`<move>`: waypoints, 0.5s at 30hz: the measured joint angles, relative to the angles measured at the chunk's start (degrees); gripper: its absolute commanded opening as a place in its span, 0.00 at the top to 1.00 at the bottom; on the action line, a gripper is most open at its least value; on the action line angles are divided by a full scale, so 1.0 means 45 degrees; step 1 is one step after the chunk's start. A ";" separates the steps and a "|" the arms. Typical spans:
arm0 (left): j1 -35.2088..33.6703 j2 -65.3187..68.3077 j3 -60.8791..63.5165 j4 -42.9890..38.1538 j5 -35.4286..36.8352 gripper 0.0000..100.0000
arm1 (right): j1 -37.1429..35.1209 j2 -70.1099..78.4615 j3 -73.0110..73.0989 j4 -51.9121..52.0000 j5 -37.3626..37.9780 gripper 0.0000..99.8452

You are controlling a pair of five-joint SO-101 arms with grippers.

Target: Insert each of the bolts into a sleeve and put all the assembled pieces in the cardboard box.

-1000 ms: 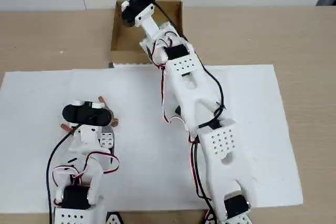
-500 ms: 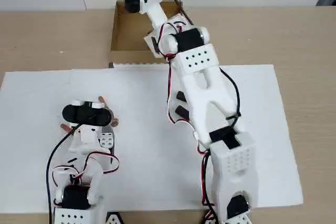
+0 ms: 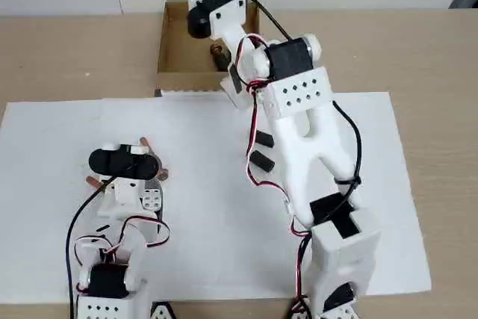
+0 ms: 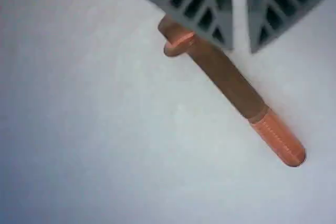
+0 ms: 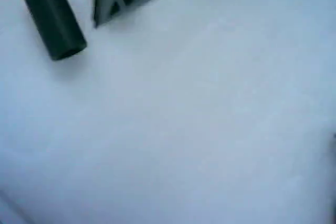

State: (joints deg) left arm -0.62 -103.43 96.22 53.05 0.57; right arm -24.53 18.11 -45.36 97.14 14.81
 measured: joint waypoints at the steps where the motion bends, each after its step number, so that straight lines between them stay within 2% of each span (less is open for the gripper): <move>1: 0.0000 0.0000 0.0000 0.0000 0.0000 0.99 | 0.0000 -0.0156 0.0000 0.0039 0.0000 0.85; 6: 0.0000 0.0000 0.0000 0.0000 0.0000 0.99 | 0.0000 -0.0957 0.0625 0.0137 0.0000 0.85; 15: 0.0000 0.0000 0.0000 0.0000 0.0000 0.99 | 0.0000 -0.2129 0.4591 0.0137 0.0000 0.85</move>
State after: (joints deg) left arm -0.62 -103.43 96.22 53.05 0.57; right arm -24.53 8.53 -24.70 97.76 14.81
